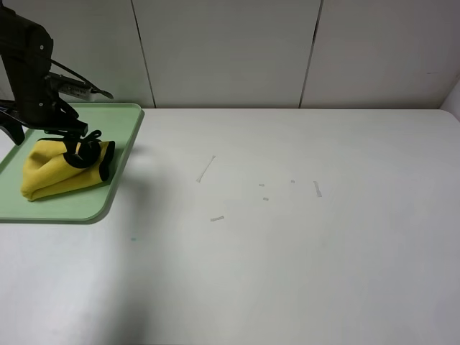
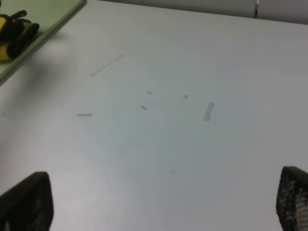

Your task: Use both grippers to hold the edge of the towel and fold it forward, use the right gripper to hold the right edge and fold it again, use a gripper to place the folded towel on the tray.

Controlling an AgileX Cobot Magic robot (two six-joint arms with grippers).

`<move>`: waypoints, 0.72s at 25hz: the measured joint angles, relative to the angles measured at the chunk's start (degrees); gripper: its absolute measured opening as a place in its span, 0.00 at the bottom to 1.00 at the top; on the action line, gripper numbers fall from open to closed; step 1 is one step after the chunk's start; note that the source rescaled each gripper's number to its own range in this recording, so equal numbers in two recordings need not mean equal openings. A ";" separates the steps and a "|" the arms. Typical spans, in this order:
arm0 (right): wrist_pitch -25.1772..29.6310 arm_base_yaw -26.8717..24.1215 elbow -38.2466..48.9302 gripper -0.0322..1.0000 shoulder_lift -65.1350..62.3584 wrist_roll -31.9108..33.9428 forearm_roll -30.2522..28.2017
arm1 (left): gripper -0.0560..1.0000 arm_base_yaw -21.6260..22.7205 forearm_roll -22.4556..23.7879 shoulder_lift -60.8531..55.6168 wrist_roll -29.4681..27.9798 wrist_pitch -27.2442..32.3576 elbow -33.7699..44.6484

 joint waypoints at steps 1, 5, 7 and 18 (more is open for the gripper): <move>0.00 0.00 0.00 1.00 0.00 0.00 0.00 | 0.97 0.00 0.00 0.00 0.08 -0.05 0.00; 0.00 0.00 0.00 1.00 0.00 0.00 0.00 | 0.99 0.00 0.00 0.00 0.13 -0.05 0.00; 0.00 0.00 0.00 1.00 0.00 0.00 0.00 | 1.00 0.00 0.00 0.00 0.13 -0.05 0.00; 0.00 0.00 0.00 1.00 0.00 0.00 0.00 | 1.00 0.00 0.00 -7.09 0.18 0.85 0.00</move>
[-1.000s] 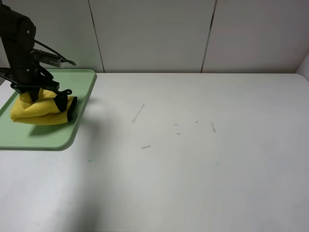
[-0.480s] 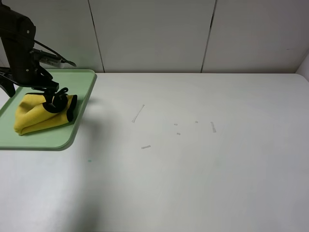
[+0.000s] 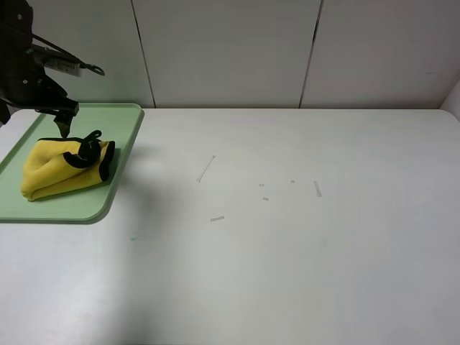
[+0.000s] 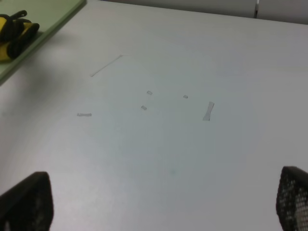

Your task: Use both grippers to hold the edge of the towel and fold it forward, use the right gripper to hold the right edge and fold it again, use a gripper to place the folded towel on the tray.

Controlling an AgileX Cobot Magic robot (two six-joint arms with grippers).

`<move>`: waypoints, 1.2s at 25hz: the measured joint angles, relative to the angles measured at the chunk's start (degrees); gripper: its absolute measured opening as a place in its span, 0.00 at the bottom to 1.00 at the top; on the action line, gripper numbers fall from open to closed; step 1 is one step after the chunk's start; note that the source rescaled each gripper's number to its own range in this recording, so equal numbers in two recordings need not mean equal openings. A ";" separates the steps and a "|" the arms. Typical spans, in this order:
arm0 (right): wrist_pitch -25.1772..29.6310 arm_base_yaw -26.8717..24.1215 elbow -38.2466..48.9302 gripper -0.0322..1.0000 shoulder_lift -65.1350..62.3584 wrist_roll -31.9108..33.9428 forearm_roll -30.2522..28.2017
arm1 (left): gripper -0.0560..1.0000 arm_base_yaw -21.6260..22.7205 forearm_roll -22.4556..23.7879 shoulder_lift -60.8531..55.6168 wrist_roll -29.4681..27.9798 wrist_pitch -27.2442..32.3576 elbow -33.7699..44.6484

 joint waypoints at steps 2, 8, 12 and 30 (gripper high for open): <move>0.00 0.00 0.00 1.00 0.00 0.00 0.00 | 1.00 0.00 -0.06 -1.99 0.00 1.10 0.00; 0.00 0.00 0.00 1.00 0.00 0.00 0.00 | 1.00 -1.91 -0.82 -9.28 0.00 6.45 0.32; 0.00 0.00 0.00 1.00 0.00 0.00 0.00 | 1.00 -4.76 -3.52 -15.44 0.00 8.24 3.39; 0.00 0.00 0.00 1.00 0.00 0.00 0.00 | 1.00 -12.69 -14.20 -61.20 0.00 9.01 34.96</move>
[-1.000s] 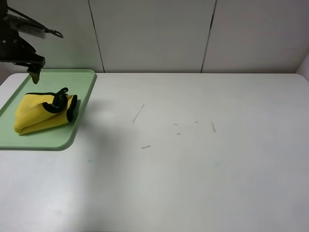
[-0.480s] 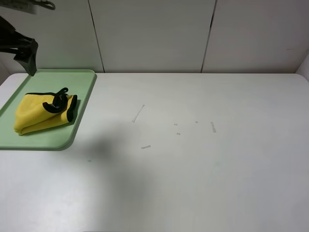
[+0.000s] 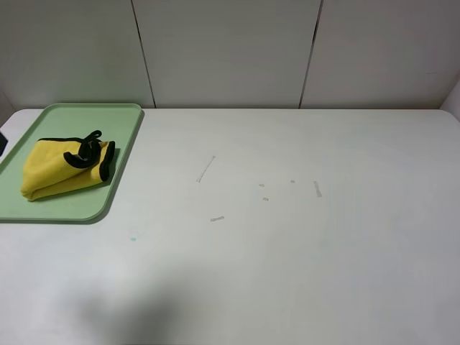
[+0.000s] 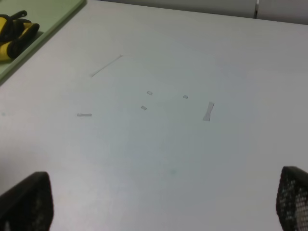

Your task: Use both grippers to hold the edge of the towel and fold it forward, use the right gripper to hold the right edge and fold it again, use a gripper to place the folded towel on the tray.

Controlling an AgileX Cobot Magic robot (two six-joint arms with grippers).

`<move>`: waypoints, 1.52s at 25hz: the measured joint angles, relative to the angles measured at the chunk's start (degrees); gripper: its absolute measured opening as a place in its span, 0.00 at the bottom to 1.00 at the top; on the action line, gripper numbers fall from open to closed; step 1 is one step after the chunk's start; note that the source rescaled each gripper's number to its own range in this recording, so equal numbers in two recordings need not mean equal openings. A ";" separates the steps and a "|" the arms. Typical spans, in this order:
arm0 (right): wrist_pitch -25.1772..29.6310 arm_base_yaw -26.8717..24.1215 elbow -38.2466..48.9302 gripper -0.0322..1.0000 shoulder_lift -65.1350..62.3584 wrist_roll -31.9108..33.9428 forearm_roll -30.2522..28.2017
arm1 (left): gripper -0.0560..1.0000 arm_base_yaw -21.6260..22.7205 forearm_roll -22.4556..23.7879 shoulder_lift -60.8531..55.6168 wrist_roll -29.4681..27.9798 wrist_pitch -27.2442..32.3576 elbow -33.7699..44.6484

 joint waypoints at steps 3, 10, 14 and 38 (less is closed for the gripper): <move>0.00 0.00 0.00 1.00 0.00 0.00 0.00 | 1.00 0.00 -1.28 -8.57 0.00 0.13 4.55; 0.00 0.00 0.00 1.00 0.00 0.00 0.00 | 1.00 0.00 -4.79 -26.45 0.94 0.23 13.14; 0.00 0.00 0.00 1.00 0.00 0.00 0.00 | 1.00 0.00 -5.58 -35.12 1.21 0.29 16.59; 0.00 0.00 0.00 1.00 0.00 0.00 0.00 | 1.00 -0.05 -7.22 -48.51 10.86 -0.16 23.84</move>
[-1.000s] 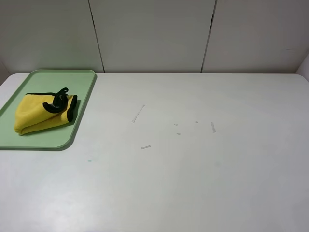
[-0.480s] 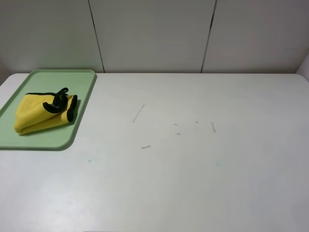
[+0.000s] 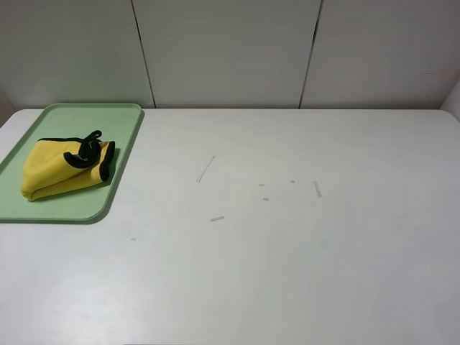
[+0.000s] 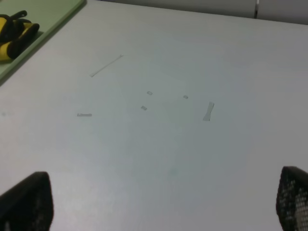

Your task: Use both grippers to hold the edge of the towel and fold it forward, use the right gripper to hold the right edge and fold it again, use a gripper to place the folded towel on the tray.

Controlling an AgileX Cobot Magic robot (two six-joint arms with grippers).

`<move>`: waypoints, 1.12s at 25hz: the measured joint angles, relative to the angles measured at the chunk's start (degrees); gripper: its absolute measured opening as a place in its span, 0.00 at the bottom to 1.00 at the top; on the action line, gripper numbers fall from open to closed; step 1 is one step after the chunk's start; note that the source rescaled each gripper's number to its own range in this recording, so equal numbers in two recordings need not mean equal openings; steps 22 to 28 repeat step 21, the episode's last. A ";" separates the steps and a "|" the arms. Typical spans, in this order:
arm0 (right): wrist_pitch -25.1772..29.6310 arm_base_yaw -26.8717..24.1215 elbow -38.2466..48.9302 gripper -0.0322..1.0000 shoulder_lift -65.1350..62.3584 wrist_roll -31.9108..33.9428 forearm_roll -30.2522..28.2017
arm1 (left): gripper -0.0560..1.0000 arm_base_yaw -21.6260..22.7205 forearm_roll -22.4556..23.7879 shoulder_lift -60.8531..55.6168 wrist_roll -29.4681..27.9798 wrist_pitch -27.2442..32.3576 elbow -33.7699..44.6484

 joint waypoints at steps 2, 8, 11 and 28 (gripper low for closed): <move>0.00 0.00 0.00 1.00 0.00 0.00 0.00 | 1.00 0.00 0.00 0.00 -0.02 0.00 0.00; 0.00 0.00 0.00 1.00 0.00 0.00 0.00 | 1.00 0.26 2.39 0.00 0.16 0.00 0.00; 0.00 0.00 0.00 1.00 0.00 0.00 0.00 | 1.00 1.99 2.39 -1.68 0.21 0.00 0.07; 0.00 0.00 0.00 1.00 0.00 0.00 -0.02 | 1.00 8.30 2.39 -5.62 -0.48 -0.01 0.16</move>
